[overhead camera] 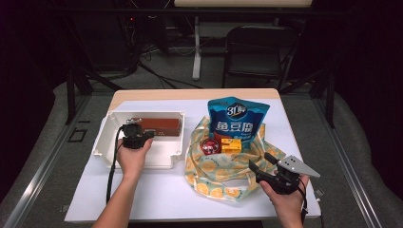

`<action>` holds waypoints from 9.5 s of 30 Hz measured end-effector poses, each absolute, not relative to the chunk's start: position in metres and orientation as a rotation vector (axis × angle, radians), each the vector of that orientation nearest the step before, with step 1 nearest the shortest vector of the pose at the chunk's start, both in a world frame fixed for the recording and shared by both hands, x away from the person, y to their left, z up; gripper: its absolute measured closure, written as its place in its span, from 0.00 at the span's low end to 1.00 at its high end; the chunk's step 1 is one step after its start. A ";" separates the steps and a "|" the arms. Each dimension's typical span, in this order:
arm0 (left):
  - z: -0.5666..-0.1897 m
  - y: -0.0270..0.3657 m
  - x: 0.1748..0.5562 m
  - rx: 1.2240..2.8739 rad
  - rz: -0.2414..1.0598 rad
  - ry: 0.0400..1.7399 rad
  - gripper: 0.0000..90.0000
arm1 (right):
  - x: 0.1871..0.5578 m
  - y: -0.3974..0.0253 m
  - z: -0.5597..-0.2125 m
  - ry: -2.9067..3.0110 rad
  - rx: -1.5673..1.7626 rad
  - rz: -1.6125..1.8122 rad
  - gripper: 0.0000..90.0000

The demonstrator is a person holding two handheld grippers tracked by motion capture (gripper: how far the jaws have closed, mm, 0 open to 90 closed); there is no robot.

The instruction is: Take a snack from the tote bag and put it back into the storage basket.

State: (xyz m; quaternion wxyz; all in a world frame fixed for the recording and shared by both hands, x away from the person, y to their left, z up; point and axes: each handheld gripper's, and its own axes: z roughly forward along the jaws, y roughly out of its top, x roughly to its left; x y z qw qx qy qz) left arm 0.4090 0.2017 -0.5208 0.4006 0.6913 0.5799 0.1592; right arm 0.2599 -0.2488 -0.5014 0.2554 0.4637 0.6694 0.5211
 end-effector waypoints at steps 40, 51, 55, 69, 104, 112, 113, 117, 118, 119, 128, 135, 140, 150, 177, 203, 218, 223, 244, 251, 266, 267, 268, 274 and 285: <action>-0.495 0.199 0.312 1.710 0.328 0.976 0.36 | 0.349 -0.251 -0.468 1.845 1.210 1.383 0.31; -0.494 0.203 0.309 1.692 0.329 0.982 0.36 | 0.374 -0.244 -0.459 1.859 1.205 1.409 0.29; -0.495 0.203 0.309 1.695 0.316 0.980 0.37 | 0.380 -0.241 -0.460 1.896 1.179 1.426 0.34; -0.498 0.204 0.312 1.701 0.299 1.011 0.39 | 0.403 -0.239 -0.467 1.975 1.170 1.545 0.49; -0.499 0.204 0.313 1.730 0.296 1.007 0.48 | 0.406 -0.230 -0.473 2.097 1.038 1.613 0.92; -0.497 0.204 0.312 1.720 0.305 1.002 0.50 | 0.395 -0.224 -0.465 2.093 1.008 1.535 1.00; -0.497 0.204 0.312 1.721 0.306 1.000 0.50 | 0.394 -0.223 -0.462 2.075 1.016 1.539 1.00; -0.495 0.203 0.312 1.716 0.312 0.996 0.50 | 0.391 -0.225 -0.451 2.041 1.017 1.560 1.00; -0.495 0.203 0.312 1.713 0.312 0.994 0.50 | 0.390 -0.225 -0.447 2.036 1.006 1.564 1.00; -0.494 0.203 0.311 1.715 0.311 0.993 0.50 | 0.389 -0.225 -0.443 2.035 0.998 1.559 1.00; -0.490 0.202 0.311 1.714 0.320 0.983 0.49 | 0.384 -0.226 -0.420 1.981 0.979 1.600 1.00; -0.484 0.197 0.314 1.718 0.328 0.965 0.49 | 0.380 -0.225 -0.404 1.967 0.967 1.615 1.00; -0.477 0.192 0.317 1.718 0.334 0.945 0.49 | 0.376 -0.225 -0.393 1.955 0.948 1.638 1.00; -0.461 0.179 0.323 1.701 0.332 0.894 0.48 | 0.369 -0.218 -0.377 1.955 0.938 1.672 1.00; -0.419 0.173 0.330 1.644 0.386 0.806 0.44 | 0.364 -0.144 -0.372 2.036 0.847 1.754 1.00; -0.406 0.154 0.338 1.656 0.379 0.725 0.42 | 0.350 -0.104 -0.388 2.163 0.745 1.784 1.00; -0.404 0.153 0.328 1.695 0.427 0.656 0.77 | 0.351 -0.101 -0.392 2.182 0.749 1.797 1.00; -0.401 0.156 0.328 1.692 0.404 0.650 0.90 | 0.349 -0.099 -0.391 2.163 0.739 1.789 0.97; -0.394 0.203 0.332 1.660 0.425 0.715 1.00 | 0.342 -0.129 -0.402 2.105 0.817 1.728 0.39; -0.390 0.225 0.334 1.625 0.429 0.746 1.00 | 0.337 -0.151 -0.409 2.072 0.868 1.719 0.39; -0.399 0.264 0.338 1.620 0.481 0.825 1.00 | 0.321 -0.203 -0.450 2.024 1.022 1.627 0.38; -0.399 0.266 0.339 1.619 0.483 0.831 1.00 | 0.320 -0.206 -0.452 2.012 1.038 1.629 0.39; -0.400 0.269 0.340 1.621 0.484 0.833 1.00 | 0.319 -0.208 -0.454 2.006 1.049 1.631 0.38; -0.409 0.282 0.347 1.630 0.485 0.854 1.00 | 0.313 -0.219 -0.466 1.987 1.084 1.602 0.39; -0.432 0.304 0.364 1.623 0.468 0.892 1.00 | 0.308 -0.227 -0.477 1.974 1.130 1.576 0.39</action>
